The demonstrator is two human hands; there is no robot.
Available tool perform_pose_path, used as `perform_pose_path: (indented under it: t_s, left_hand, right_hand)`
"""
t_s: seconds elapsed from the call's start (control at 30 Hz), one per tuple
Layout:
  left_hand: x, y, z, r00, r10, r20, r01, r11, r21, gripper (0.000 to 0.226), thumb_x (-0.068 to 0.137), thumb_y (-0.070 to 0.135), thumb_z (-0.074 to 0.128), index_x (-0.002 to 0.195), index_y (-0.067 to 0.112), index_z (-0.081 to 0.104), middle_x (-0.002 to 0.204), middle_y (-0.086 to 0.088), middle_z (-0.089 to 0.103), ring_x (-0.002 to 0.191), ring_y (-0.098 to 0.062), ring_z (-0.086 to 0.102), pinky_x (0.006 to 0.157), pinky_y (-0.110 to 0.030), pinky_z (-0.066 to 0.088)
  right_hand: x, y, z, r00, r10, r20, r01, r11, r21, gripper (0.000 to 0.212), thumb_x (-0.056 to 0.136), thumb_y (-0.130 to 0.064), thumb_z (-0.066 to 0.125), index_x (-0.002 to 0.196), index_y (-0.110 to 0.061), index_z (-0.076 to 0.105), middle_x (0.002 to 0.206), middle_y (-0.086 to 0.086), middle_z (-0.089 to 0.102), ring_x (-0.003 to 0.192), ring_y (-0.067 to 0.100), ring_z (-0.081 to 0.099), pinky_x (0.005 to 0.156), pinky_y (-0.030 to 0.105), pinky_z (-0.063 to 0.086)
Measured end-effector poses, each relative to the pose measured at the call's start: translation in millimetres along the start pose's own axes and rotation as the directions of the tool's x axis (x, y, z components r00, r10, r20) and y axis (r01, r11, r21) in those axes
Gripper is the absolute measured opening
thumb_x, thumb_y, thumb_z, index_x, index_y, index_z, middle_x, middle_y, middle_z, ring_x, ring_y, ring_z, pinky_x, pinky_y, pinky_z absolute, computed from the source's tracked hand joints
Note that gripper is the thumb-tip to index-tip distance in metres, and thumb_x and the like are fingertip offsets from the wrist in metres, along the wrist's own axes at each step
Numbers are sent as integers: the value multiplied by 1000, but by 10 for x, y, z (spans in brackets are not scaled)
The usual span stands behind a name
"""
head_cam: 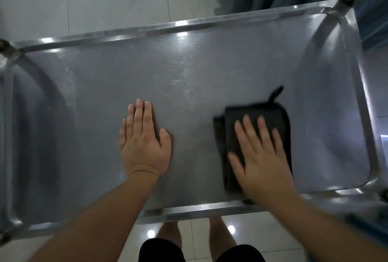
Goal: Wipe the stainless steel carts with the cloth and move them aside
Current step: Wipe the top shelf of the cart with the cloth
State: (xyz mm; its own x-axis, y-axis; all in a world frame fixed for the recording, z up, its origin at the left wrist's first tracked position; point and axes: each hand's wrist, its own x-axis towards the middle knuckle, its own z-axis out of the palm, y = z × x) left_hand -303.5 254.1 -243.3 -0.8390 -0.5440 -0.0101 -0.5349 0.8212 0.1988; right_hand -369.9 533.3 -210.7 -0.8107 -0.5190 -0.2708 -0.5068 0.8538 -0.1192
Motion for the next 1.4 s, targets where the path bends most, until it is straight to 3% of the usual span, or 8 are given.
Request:
perform_pose_path:
  t_s: [0.2,0.43,0.57,0.7,1.0,1.13,1.27,1.4]
  left_hand:
    - [4,13,-12,1000,-9,11,9,1000,-11,74,100,42,35,168,17,22,176,-2,18,163,-20,9,132,-37,2]
    - [10,22,-38,1000,-6,31,7,1000,-19,75,100,42,38,168,16,23,176,-4,19,163,-20,9,131,-39,2]
    - [18,28,-59,999,-16,48,18,999,-35,75,99,43,37,168,16,24,176,-3,19,163,-20,9,132,-39,3]
    - [42,29,-96,997,-17,73,20,999,-45,74,101,44,36,168,17,22,176,-2,17,163,-18,7,132,-37,0]
    - [95,12,-315,974,-11,226,57,979,-198,72,103,49,23,170,24,14,178,7,4,160,-6,-11,128,-28,-12]
    - [176,-100,-513,948,48,316,58,946,-319,62,110,40,34,169,28,21,177,11,8,162,-7,-1,131,-37,3]
    - [315,-527,-642,983,92,162,-56,976,-212,58,106,19,54,162,22,41,173,2,29,159,-21,26,125,-42,21]
    - [377,-882,-598,988,104,111,-96,993,-72,59,107,28,39,165,18,36,173,-1,28,162,-18,19,130,-40,14]
  right_hand:
    - [-733,-206,226,991,-74,113,78,997,-29,72,105,-63,23,167,-28,15,175,-5,8,161,26,9,126,53,11]
    - [1119,-502,-106,994,-11,-106,14,999,32,73,103,-58,32,167,-26,19,174,-2,16,161,25,9,128,54,11]
    - [2180,-712,-393,996,48,-77,-41,995,90,76,101,-62,19,168,-28,7,176,-3,3,161,24,-1,129,50,-2]
    - [2457,-855,-465,993,82,-88,-74,992,98,76,101,-63,16,168,-29,4,175,-4,-2,161,24,-5,129,49,-5]
    - [1117,-1101,-132,998,38,-58,-34,998,60,74,104,-59,26,168,-25,11,175,-2,7,162,24,0,129,54,9]
    - [113,-1298,137,1000,20,7,-20,999,50,73,106,-59,26,168,-26,9,176,-3,4,162,24,-3,128,53,7]
    - [-519,-1472,320,998,-4,58,4,1000,10,72,106,-58,29,168,-25,13,175,-4,7,162,27,6,127,51,8]
    - [-413,-1488,315,997,-43,66,44,999,-9,71,105,-58,27,168,-26,14,175,-5,8,161,26,8,126,52,12]
